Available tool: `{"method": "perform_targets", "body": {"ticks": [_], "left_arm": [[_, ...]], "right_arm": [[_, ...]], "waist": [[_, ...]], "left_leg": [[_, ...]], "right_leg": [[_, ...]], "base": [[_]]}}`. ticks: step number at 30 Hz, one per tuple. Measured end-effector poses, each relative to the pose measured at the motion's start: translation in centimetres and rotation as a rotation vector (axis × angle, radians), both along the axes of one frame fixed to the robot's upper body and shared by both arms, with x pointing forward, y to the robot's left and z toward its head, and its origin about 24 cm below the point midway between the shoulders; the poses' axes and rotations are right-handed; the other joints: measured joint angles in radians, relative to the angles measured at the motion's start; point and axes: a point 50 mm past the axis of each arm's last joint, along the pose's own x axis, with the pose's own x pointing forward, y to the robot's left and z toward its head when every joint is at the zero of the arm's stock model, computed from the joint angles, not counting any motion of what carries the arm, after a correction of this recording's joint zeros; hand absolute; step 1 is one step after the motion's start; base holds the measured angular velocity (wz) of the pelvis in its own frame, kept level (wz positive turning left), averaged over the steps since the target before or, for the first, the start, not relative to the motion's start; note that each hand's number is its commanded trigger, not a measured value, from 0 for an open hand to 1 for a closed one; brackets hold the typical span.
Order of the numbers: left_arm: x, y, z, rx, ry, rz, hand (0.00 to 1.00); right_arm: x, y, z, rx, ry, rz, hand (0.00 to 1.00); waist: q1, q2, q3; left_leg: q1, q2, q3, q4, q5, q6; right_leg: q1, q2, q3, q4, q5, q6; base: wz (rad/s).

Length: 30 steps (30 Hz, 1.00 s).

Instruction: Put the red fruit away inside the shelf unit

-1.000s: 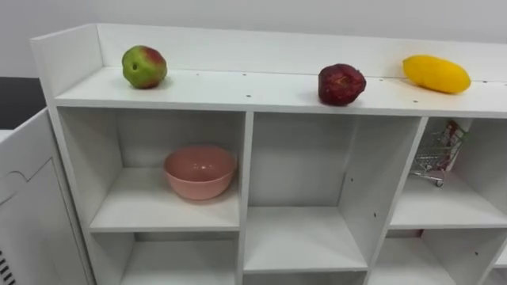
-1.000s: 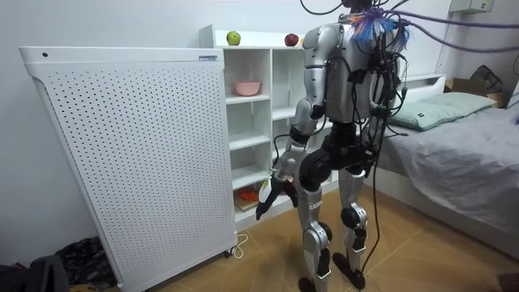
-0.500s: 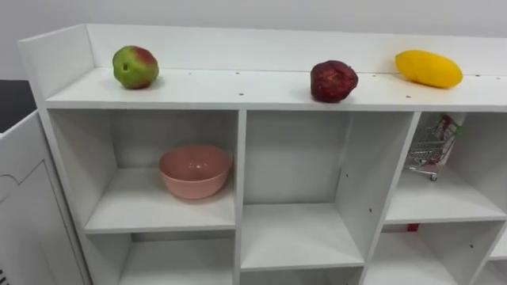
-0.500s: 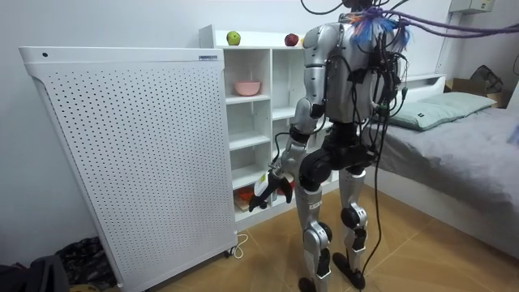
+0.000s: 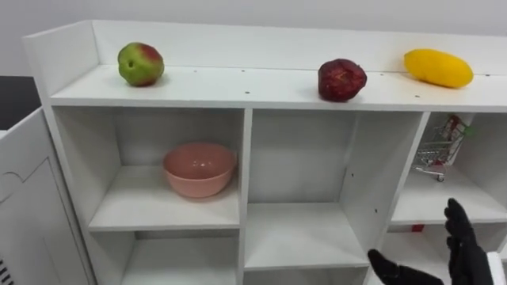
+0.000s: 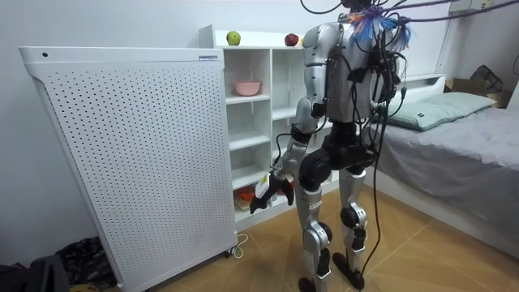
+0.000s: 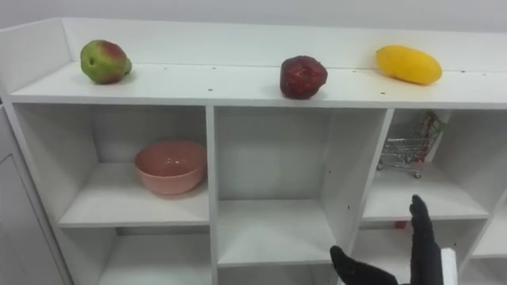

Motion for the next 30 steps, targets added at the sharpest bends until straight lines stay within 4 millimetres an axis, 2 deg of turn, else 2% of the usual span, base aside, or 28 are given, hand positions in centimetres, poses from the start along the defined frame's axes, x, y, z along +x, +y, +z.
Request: {"method": "perform_targets", "body": {"ticks": [2,6,12,15,17,19,24,27,30], "left_arm": [[-0.1,-0.1,0.0,-0.014,0.008,-0.003,0.00],[-0.4,-0.1,-0.1,-0.031,0.024,-0.005,0.00],[-0.1,-0.2,-0.1,-0.058,0.023,-0.021,0.00],[0.3,-0.3,0.0,-0.065,0.013,-0.033,0.00],[0.7,-0.3,0.1,-0.063,-0.002,-0.038,0.00],[0.7,-0.3,0.1,-0.063,-0.002,-0.038,0.00],[1.2,-0.3,0.2,-0.064,-0.005,-0.052,0.00],[1.4,-0.3,0.2,-0.064,0.013,-0.085,0.00],[1.3,-0.3,0.2,-0.067,0.029,-0.081,0.00]], "right_arm": [[0.4,0.0,1.5,-0.006,-0.086,-0.011,0.00],[1.0,-0.5,2.9,-0.026,-0.160,-0.039,0.00],[2.3,-0.7,6.4,-0.059,-0.300,-0.029,0.00],[2.9,-0.7,7.8,-0.067,-0.347,-0.017,0.00],[3.2,-0.6,8.4,-0.066,-0.370,-0.012,0.00],[3.3,-0.8,8.8,-0.060,-0.381,-0.013,0.00],[3.9,-0.8,9.6,-0.051,-0.399,-0.004,0.00],[5.1,-0.8,10.2,-0.032,-0.394,0.009,0.00],[6.3,-0.6,10.5,-0.034,-0.368,0.041,0.00]], "waist": [[-0.002,0.000,-0.0006],[0.002,0.000,-0.0009],[0.003,0.001,-0.0029],[0.005,-0.004,-0.0032],[0.008,-0.015,-0.0071],[0.013,-0.023,-0.0061],[0.032,-0.042,0.0030],[0.052,-0.050,0.0052],[0.056,-0.054,0.0064]], "left_leg": [[-0.006,0.000,-0.002,0.005,0.000,0.000],[-0.008,-0.001,-0.007,0.011,0.000,0.000],[-0.013,-0.002,-0.014,0.012,0.001,-0.001],[-0.015,-0.002,-0.021,0.012,0.002,-0.002],[-0.024,-0.001,-0.027,0.012,0.003,-0.003],[-0.023,-0.001,-0.036,0.012,0.003,-0.003],[-0.024,-0.001,-0.063,0.012,0.003,-0.003],[-0.023,-0.001,-0.065,0.013,0.004,-0.004],[-0.026,-0.002,-0.068,0.020,0.004,-0.004]], "right_leg": [[0.002,-0.001,-0.007,0.001,0.000,0.000],[0.002,-0.002,-0.008,0.003,0.000,0.000],[-0.001,-0.001,-0.009,0.003,0.001,-0.001],[0.000,-0.001,-0.013,0.002,0.000,-0.001],[-0.008,-0.001,-0.021,0.002,0.001,-0.001],[-0.006,-0.001,-0.032,0.001,0.001,-0.001],[0.001,-0.001,-0.052,0.001,0.001,-0.001],[0.006,-0.003,-0.059,0.001,0.001,-0.001],[0.006,-0.004,-0.059,0.001,0.001,-0.001]], "base": [[0.00],[0.00],[0.01],[0.06],[0.07],[0.12],[0.11],[0.05],[0.01]]}}
